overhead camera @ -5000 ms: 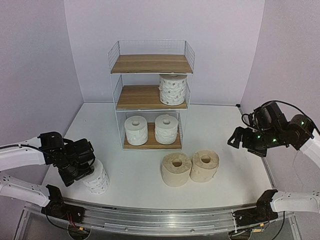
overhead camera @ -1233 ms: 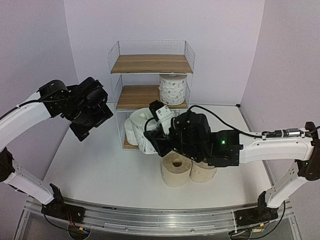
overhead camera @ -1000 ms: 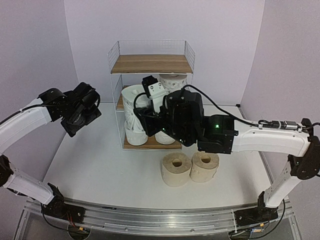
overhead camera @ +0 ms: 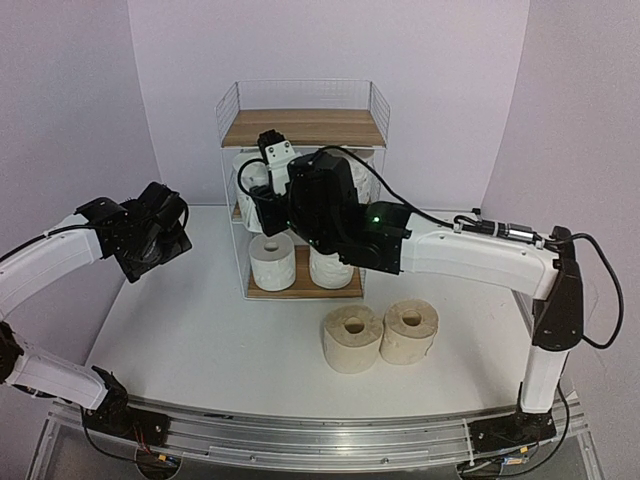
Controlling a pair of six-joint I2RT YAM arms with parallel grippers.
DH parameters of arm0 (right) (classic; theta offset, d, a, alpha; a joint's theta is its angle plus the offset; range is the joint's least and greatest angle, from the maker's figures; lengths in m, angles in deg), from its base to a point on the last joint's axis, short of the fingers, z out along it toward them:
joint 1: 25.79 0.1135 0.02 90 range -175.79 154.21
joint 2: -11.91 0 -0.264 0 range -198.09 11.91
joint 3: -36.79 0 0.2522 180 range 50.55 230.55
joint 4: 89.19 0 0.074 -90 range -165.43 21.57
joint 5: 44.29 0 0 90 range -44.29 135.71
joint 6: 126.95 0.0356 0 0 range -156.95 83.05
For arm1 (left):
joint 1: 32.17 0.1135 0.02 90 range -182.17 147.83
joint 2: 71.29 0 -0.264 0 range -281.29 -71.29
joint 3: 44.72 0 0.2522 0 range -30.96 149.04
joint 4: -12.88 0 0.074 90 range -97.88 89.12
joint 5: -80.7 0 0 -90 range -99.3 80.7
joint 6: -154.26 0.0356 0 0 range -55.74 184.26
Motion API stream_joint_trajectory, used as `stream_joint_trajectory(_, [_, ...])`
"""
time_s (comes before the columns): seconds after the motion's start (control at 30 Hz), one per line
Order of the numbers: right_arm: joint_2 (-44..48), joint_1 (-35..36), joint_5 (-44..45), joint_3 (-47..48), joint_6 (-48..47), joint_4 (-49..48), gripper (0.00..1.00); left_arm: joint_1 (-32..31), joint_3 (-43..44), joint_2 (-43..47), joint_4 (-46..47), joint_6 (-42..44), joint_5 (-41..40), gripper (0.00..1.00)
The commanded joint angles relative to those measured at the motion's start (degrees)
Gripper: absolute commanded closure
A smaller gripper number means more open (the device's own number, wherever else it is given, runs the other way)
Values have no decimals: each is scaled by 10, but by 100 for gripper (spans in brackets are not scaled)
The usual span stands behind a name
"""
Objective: Place and organize the paper towels onto the shelf
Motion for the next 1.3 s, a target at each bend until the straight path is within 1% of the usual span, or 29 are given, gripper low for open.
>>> stream_joint_trajectory(0.0, [-20,-17,25,44,-15,-41,76,4,-4,6,20,21,9,0])
stream_joint_trajectory(0.1, [-35,-25,34,56,-16,-46,76,5,-6,3,28,24,20,0])
stream_joint_trajectory(0.33, [-57,-33,59,54,-37,-103,75,5,-15,2,30,20,28,0])
stream_joint_trajectory(0.5, [-78,-43,69,63,-35,-125,75,5,-21,4,30,13,29,0])
stream_joint_trajectory(0.6, [-92,-53,70,72,-24,-129,71,5,-21,3,27,7,30,0])
stream_joint_trajectory(0.73, [-106,-59,58,80,-6,-131,70,6,-23,3,24,2,28,1])
stream_joint_trajectory(0.93, [-128,-59,47,94,0,-134,58,6,-31,4,23,-6,28,0])
stream_joint_trajectory(1.27, [-170,-61,55,121,-13,-163,54,6,-39,4,22,-8,27,0])
